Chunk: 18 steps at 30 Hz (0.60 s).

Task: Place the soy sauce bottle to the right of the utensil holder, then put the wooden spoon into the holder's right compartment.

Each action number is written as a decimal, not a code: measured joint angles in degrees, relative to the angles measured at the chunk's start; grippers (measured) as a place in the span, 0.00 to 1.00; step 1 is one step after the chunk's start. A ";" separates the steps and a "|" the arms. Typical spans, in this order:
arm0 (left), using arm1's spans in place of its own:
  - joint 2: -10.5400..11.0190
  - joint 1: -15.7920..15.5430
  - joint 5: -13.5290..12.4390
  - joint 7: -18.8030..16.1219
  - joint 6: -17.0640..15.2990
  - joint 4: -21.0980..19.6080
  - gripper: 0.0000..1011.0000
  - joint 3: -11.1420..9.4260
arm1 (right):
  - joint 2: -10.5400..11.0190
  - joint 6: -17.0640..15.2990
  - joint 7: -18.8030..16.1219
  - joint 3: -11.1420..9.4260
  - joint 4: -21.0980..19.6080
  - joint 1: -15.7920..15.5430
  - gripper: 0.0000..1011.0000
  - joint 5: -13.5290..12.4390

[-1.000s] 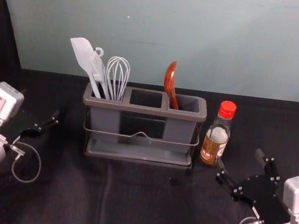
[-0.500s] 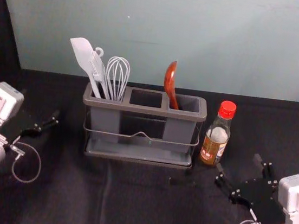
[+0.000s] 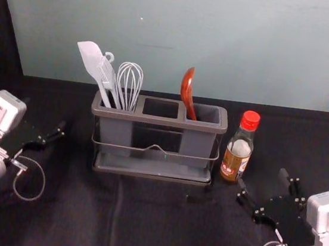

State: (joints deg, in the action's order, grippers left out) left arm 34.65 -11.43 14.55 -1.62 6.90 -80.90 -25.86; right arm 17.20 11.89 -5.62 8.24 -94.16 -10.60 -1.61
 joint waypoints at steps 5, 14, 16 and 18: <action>0.00 0.00 0.00 0.00 0.00 0.00 1.00 0.00 | 0.02 0.05 0.02 0.01 -0.03 -0.02 0.99 -0.02; 0.00 0.00 0.00 0.00 0.00 0.00 1.00 0.00 | 0.07 0.10 0.05 0.01 -0.09 -0.04 0.99 -0.02; 0.00 0.00 0.00 0.00 0.00 0.00 1.00 0.00 | 0.08 0.10 0.05 0.02 -0.10 -0.04 0.99 -0.02; 0.00 0.00 0.00 0.00 0.00 0.00 1.00 0.00 | 0.09 0.11 0.06 0.02 -0.11 -0.04 0.99 -0.02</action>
State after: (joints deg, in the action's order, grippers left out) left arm 34.65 -11.43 14.55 -1.62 6.90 -80.90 -25.86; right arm 17.29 12.00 -5.56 8.26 -94.27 -10.64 -1.62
